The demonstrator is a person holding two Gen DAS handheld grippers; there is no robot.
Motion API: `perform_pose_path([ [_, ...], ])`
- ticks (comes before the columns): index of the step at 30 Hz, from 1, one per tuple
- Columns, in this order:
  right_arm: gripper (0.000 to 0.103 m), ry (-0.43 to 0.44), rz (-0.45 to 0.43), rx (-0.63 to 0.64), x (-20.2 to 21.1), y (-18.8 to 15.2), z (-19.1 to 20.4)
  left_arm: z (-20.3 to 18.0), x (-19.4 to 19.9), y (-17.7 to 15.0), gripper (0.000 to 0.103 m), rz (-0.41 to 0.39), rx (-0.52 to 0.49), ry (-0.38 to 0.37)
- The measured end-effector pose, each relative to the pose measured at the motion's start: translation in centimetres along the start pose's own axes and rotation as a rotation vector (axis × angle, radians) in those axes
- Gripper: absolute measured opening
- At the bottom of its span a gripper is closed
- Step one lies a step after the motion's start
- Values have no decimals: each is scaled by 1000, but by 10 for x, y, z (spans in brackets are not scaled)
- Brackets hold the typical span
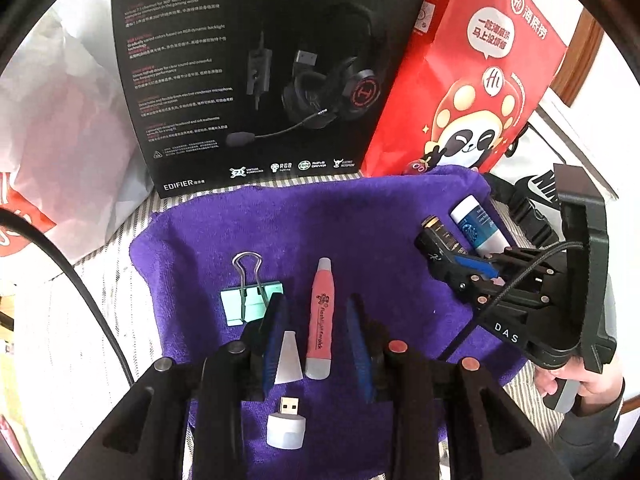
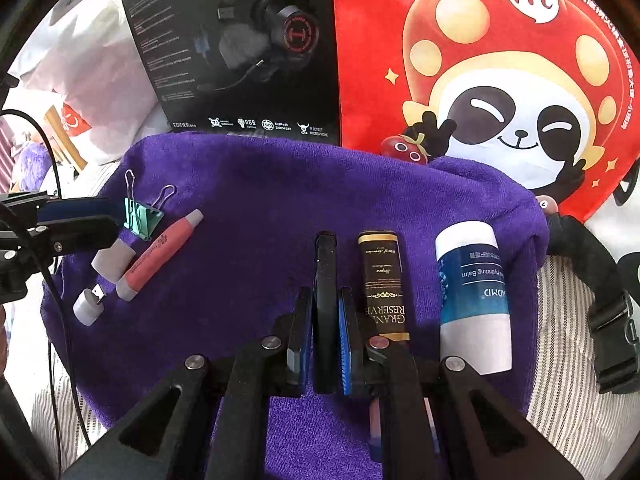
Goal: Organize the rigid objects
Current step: 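Set the black marker beside the Grand Reserve tube and open the right tool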
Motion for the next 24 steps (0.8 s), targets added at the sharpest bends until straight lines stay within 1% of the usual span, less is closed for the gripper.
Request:
perform_pose_path([
  [4,12,-5,-2,12,-3,0,2,2,2,-1,30,2,1,3],
  [8,13,9,-1,9,0,-3,-1,3,0,-1,30,6,1,14],
  [10,17,23,2,10,1,-3,-1,4,-1,-2,30,9,1,20],
  [11,23,39,6,10,2,-4,-1,4,-1,-2,30,10,1,22],
  [12,29,55,9,9,2,-5,0,4,-2,-2,35,11,1,25],
  [14,34,77,19,18,4,-7,2,4,-1,-2,43,7,-1,32],
  [17,34,74,40,33,7,-10,1,2,1,-1,43,1,-8,34],
  [19,34,78,47,21,10,-10,-2,0,3,-1,43,-3,-11,30],
  [22,34,94,35,2,20,-8,-5,-2,5,-1,43,-4,-21,29],
  [24,37,100,17,1,31,-5,-7,-2,7,0,43,-10,-21,30],
])
Point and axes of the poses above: each gripper's, at about its wrist camera, not at the fingertips, and x roughly against the way its jaws point, z to its left, y to its top, the point moved 9 cm from there along -x, roughly the way its jaws point
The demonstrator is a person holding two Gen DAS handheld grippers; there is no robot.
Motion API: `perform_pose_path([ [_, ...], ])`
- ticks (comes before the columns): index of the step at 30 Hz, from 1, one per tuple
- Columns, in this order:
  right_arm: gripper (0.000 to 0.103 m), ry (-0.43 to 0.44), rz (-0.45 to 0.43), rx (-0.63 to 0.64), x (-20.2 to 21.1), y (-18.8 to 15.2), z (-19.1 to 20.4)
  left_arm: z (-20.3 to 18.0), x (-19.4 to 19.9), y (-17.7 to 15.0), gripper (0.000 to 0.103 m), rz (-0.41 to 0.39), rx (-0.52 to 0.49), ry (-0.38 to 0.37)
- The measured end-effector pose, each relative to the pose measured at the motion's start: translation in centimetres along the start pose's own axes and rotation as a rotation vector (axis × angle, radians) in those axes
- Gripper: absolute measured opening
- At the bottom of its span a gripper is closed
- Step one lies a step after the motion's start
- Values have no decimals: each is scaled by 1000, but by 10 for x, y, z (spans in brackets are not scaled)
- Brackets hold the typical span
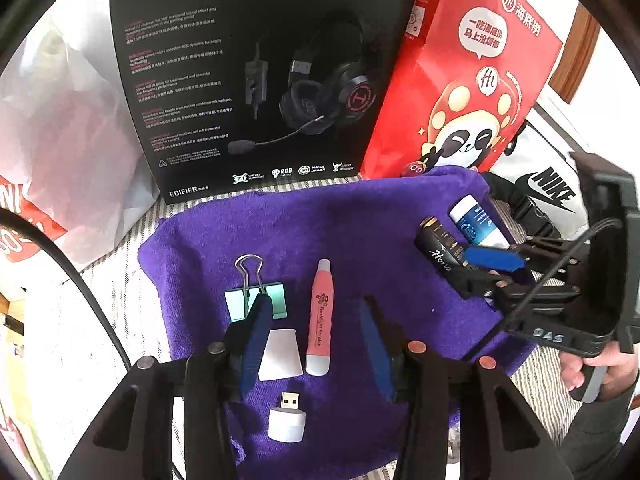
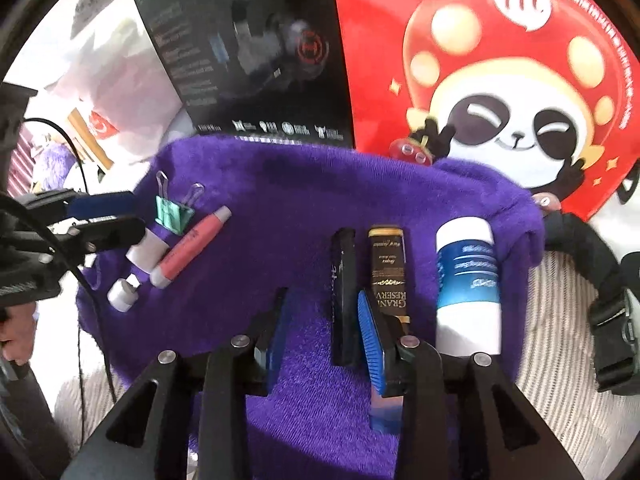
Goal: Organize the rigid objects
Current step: 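Set the black marker beside the Grand Reserve tube and open the right tool, then move the right tool to the clear plastic cup while the left tool moves to the white charger plug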
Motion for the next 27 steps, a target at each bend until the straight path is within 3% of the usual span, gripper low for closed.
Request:
perform_pose_path([
  [3,42,-14,-36,8,17,4,-2,-1,6,2,44,-11,-1,-3],
  [18,46,-83,-135,35,79,15,20,5,41,12,46,-82,5,-7],
  [22,46,-80,-120,24,84,-12,37,11,52,15,46,-108,5,8],
  [25,46,-127,-78,14,81,-46,50,18,59,15,46,-118,13,28],
  [27,46,-107,-52,-5,77,-72,64,21,63,16,46,-130,27,12],
])
Point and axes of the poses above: each gripper's, at about its wrist camera, not at the fingertips, and x roughly against the way its jaws point, z to its left, y to its top, the point moved 9 cm from there along -x, roughly the way its jaws point
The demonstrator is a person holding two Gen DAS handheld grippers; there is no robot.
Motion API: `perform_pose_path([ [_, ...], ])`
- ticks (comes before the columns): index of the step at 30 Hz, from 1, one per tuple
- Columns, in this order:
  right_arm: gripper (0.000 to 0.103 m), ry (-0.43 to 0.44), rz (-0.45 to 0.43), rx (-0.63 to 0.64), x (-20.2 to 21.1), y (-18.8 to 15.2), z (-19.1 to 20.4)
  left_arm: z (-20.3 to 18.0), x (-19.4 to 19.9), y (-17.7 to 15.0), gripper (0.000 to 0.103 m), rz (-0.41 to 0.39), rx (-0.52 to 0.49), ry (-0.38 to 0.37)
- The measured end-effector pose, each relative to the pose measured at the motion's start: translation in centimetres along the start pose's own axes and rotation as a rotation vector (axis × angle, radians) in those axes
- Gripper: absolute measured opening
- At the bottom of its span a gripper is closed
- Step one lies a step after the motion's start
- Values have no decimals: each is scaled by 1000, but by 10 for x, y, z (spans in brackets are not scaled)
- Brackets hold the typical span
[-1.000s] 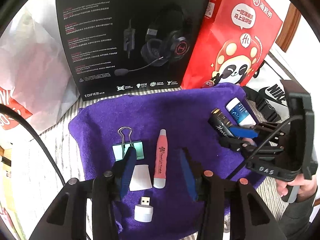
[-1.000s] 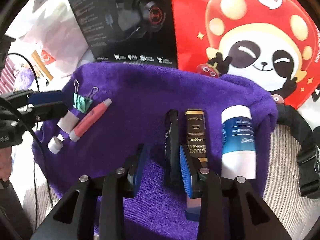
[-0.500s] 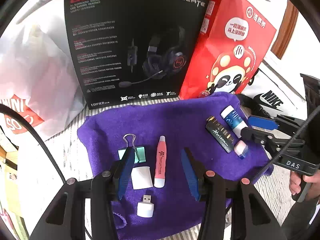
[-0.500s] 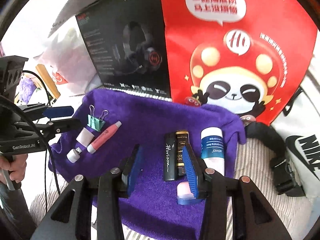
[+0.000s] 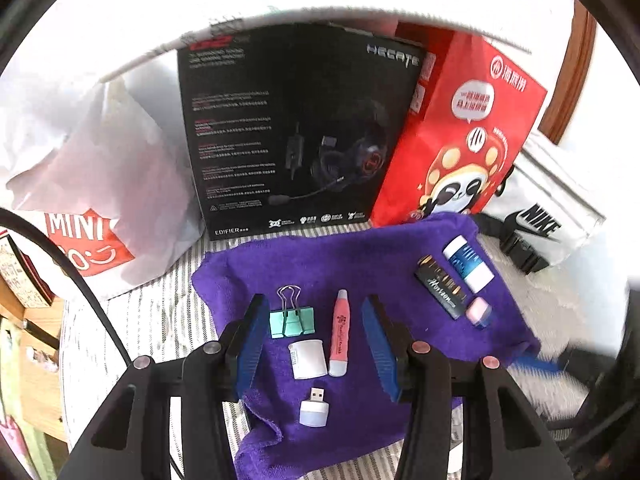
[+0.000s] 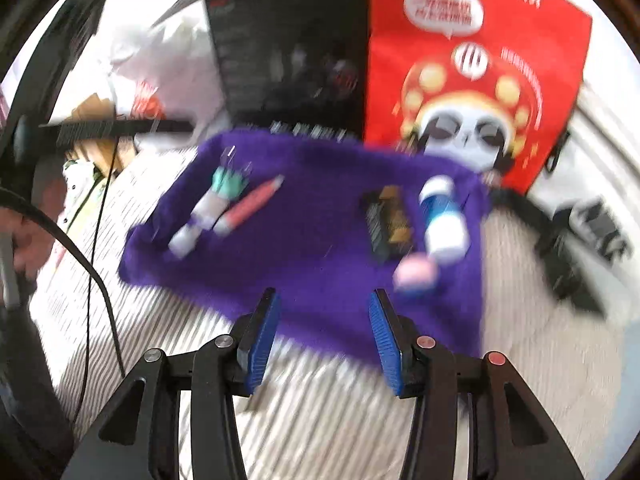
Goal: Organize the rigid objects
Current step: 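Move the right tool to the clear plastic cup while the left tool moves to the white charger plug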
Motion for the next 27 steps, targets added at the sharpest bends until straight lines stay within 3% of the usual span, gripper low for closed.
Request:
perform_pose_path([
  [6,46,31,41,-69,-15,-41,23,-4,11,2,46,-18,-8,-22],
  [10,46,77,27,-124,-22,-40,35,-9,16,3,48,-28,-20,-39],
  [16,46,29,74,-141,-44,-39,36,-14,20,3,49,-33,-35,-55],
  [21,27,-2,63,-146,-55,-39,33,-9,22,3,49,-35,-22,-48],
  [27,27,5,48,-139,-45,-39,32,-4,23,2,49,-32,-18,-44],
])
Point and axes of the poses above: each gripper's, at about its wrist camera, not at the fingertips, and x roughly against the way its jaws point, z to its left, y to its top, the point moved 9 cm from there along -x, roughly the way its jaws point
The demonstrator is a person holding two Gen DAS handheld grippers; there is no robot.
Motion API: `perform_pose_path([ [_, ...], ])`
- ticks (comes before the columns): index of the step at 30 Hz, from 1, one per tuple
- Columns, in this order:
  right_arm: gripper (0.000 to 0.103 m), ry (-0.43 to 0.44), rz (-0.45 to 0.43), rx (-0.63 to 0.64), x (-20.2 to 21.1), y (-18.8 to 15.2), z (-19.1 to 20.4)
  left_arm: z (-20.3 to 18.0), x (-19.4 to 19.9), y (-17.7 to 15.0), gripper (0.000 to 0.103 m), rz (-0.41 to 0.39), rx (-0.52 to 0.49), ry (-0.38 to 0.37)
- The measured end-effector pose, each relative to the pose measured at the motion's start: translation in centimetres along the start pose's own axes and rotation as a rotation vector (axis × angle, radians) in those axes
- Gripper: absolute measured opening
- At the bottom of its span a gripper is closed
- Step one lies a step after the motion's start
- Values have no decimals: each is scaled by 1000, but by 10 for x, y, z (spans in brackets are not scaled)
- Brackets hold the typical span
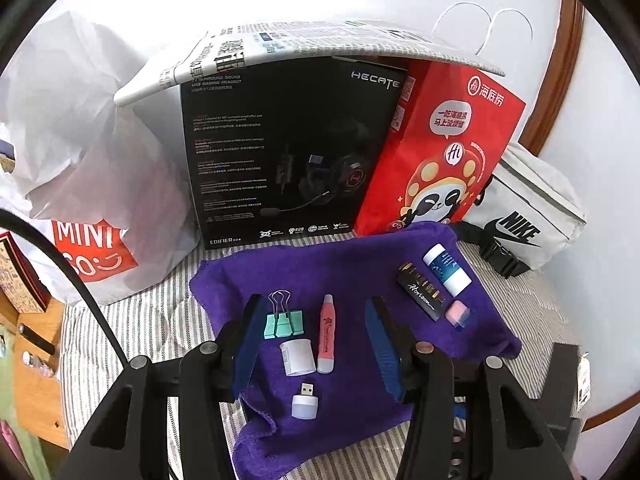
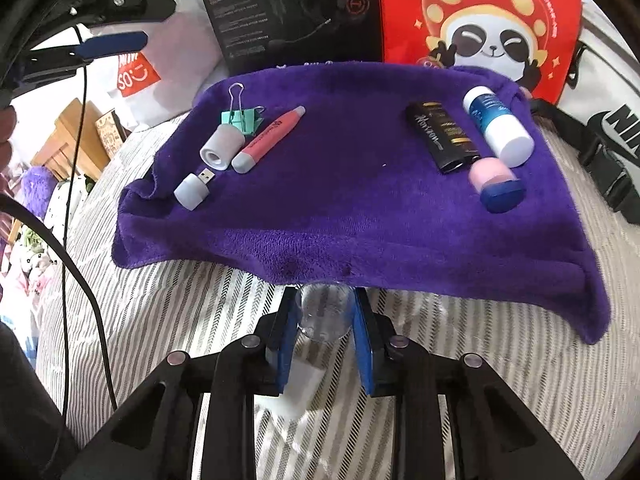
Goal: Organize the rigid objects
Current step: 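Move the right tool to the clear plastic cup while the left tool moves to the white charger plug, then close the left tool on the white charger plug while the right tool closes on the clear cup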
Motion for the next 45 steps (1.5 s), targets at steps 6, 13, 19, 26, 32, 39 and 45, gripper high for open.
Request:
perform_pose_path([
  [6,27,-48,-48,-25,30,-10,-30,-16,1,0,49,-2,-44,4],
  [13,27,-126,-104,-53,43,-42,-77,-51,4,-4,49,-2,-134,36],
  [19,27,-118,-160,-34,54,-58,-93,-77,21,-16,55,-23,-198,44],
  [26,27,-123,-164,-40,54,-70,-104,-83,20,-78,55,46,-133,33],
  [32,27,-100,-178,-67,55,-71,-107,-92,-2,-135,55,133,-45,-26],
  [39,27,-112,-175,-61,55,-71,-106,-116,-28,-158,55,216,-107,-17],
  [45,27,-125,-171,-42,61,-80,-114,-130,-47,-169,55,282,-137,-29],
])
Point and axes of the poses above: each gripper's, at about its wrist camera, not at the fingertips, and x roughly against the way its jaws point, z to its left, y to its top, the point moved 9 cm from there along -x, roughly the way its jaws point
